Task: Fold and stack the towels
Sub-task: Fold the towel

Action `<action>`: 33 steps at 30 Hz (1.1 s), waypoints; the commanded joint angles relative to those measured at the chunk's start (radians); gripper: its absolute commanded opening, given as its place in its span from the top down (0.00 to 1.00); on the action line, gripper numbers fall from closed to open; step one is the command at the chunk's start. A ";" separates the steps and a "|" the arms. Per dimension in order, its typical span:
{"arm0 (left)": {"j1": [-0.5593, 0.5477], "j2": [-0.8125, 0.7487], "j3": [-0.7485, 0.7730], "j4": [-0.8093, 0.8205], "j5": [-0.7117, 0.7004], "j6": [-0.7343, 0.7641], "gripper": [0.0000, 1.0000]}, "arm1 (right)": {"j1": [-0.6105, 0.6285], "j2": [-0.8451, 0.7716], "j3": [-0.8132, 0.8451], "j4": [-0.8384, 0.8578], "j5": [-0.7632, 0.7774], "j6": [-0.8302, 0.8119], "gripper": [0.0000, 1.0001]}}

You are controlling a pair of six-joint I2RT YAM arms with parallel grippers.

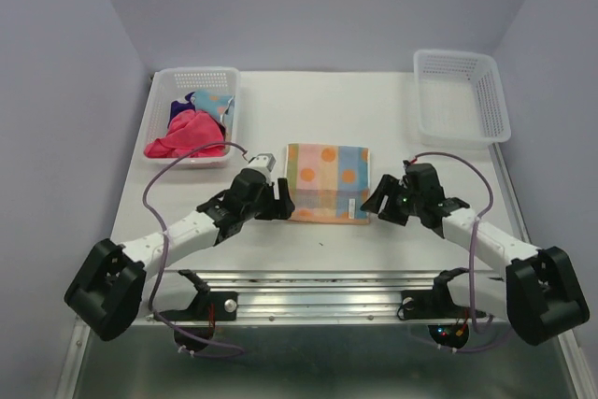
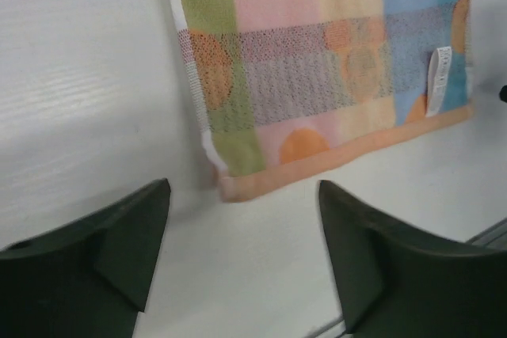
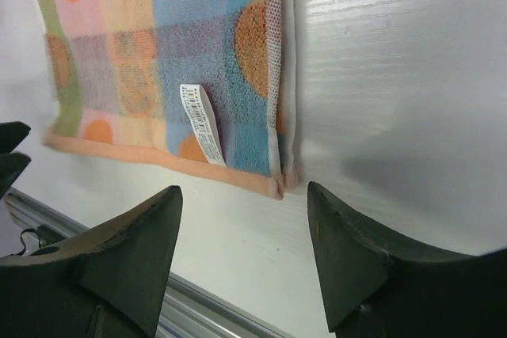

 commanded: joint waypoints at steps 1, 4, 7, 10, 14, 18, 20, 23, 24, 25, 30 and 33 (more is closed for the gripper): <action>-0.028 -0.146 -0.007 -0.057 -0.009 -0.068 0.05 | -0.002 -0.130 -0.003 -0.087 0.042 -0.032 0.29; -0.031 -0.203 -0.006 -0.042 0.046 -0.084 0.01 | -0.002 -0.178 0.032 -0.110 0.100 -0.052 0.21; -0.031 -0.191 0.048 -0.051 -0.030 -0.065 0.01 | -0.004 -0.169 0.079 -0.101 0.164 -0.070 0.16; -0.013 -0.110 0.158 -0.066 -0.115 -0.015 0.01 | -0.002 -0.093 0.162 -0.081 0.217 -0.110 0.00; 0.053 0.086 0.302 -0.063 -0.092 0.067 0.01 | -0.004 0.058 0.299 -0.076 0.277 -0.130 0.00; 0.112 0.255 0.439 -0.069 -0.057 0.123 0.01 | -0.004 0.266 0.429 -0.070 0.332 -0.182 0.00; 0.139 0.344 0.512 -0.083 -0.052 0.145 0.01 | -0.004 0.324 0.492 -0.059 0.333 -0.233 0.00; 0.170 0.432 0.572 -0.080 0.015 0.191 0.01 | -0.004 0.415 0.576 -0.073 0.363 -0.288 0.00; 0.175 0.450 0.598 -0.080 0.021 0.197 0.01 | -0.004 0.452 0.592 -0.079 0.384 -0.297 0.01; 0.178 0.487 0.615 -0.083 0.023 0.203 0.01 | -0.004 0.466 0.605 -0.079 0.392 -0.320 0.01; 0.201 0.588 0.712 -0.097 0.040 0.220 0.07 | -0.008 0.555 0.687 -0.085 0.416 -0.334 0.10; 0.205 0.654 0.760 -0.112 0.051 0.228 0.15 | -0.014 0.602 0.695 -0.070 0.416 -0.307 0.17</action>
